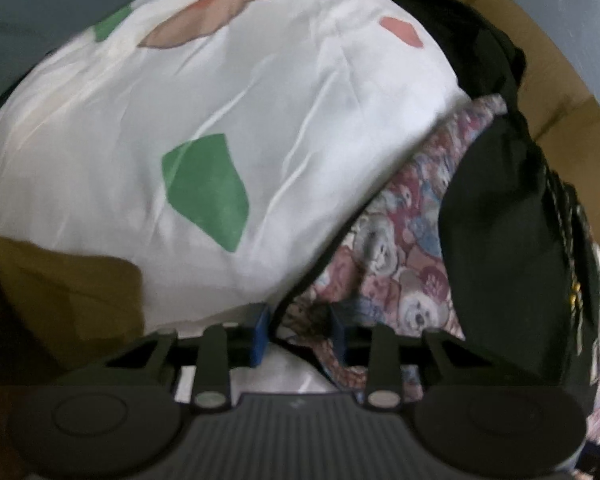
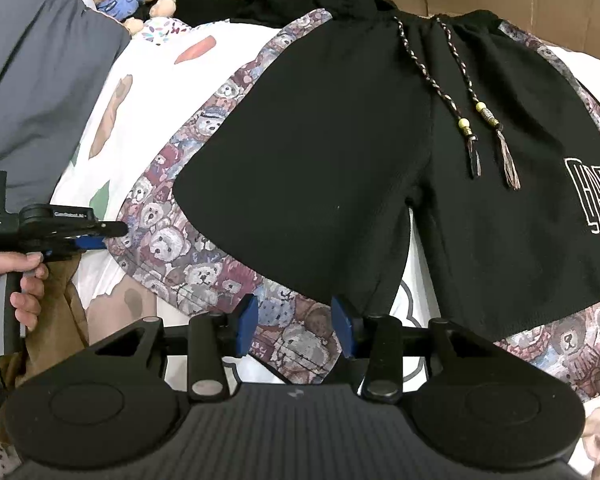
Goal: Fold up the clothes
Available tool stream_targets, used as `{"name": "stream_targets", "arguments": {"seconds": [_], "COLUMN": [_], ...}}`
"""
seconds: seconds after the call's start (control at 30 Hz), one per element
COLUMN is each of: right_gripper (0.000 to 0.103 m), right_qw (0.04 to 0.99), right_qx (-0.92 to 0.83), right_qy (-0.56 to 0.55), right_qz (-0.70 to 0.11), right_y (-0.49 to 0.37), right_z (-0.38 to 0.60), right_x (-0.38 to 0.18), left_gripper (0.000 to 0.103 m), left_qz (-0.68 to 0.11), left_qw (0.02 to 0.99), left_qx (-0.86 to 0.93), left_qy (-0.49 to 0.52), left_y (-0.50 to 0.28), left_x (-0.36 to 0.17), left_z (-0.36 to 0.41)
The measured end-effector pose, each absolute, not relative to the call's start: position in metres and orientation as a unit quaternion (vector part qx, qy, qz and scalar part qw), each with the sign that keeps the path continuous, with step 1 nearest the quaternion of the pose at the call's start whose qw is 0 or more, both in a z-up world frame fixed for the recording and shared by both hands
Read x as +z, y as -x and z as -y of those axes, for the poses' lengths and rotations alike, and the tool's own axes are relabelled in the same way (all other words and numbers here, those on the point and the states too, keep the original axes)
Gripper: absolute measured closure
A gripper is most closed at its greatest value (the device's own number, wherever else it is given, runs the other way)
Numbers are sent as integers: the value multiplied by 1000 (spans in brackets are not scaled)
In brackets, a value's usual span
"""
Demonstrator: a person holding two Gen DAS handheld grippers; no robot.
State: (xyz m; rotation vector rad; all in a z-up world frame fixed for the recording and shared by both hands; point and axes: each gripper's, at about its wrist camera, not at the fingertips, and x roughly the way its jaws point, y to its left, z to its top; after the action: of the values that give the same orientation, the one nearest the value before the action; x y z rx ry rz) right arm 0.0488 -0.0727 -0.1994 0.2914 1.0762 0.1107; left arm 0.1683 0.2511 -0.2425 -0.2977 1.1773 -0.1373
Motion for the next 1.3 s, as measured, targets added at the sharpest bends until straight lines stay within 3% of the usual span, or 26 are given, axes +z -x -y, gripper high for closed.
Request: {"name": "stream_targets", "arguments": {"seconds": [0.07, 0.3, 0.7, 1.3], "right_gripper": [58, 58, 58, 58], "right_qw": [847, 858, 869, 877], "right_qx": [54, 63, 99, 166], "right_qy": [-134, -119, -108, -93], "right_qz": [-511, -495, -473, -441], "right_y": [-48, -42, -48, -91], "right_z": [71, 66, 61, 16], "right_x": [-199, -181, -159, -149], "left_gripper": [72, 94, 94, 94], "left_qz": [-553, -538, -495, -476], "left_qw": [817, 821, 828, 801], "left_qx": [-69, -73, -145, -237], "left_qy": [152, 177, 221, 276], "left_y": [-168, -159, -155, -156], "left_x": [-244, -230, -175, -167], "left_z": [-256, -260, -243, -220]}}
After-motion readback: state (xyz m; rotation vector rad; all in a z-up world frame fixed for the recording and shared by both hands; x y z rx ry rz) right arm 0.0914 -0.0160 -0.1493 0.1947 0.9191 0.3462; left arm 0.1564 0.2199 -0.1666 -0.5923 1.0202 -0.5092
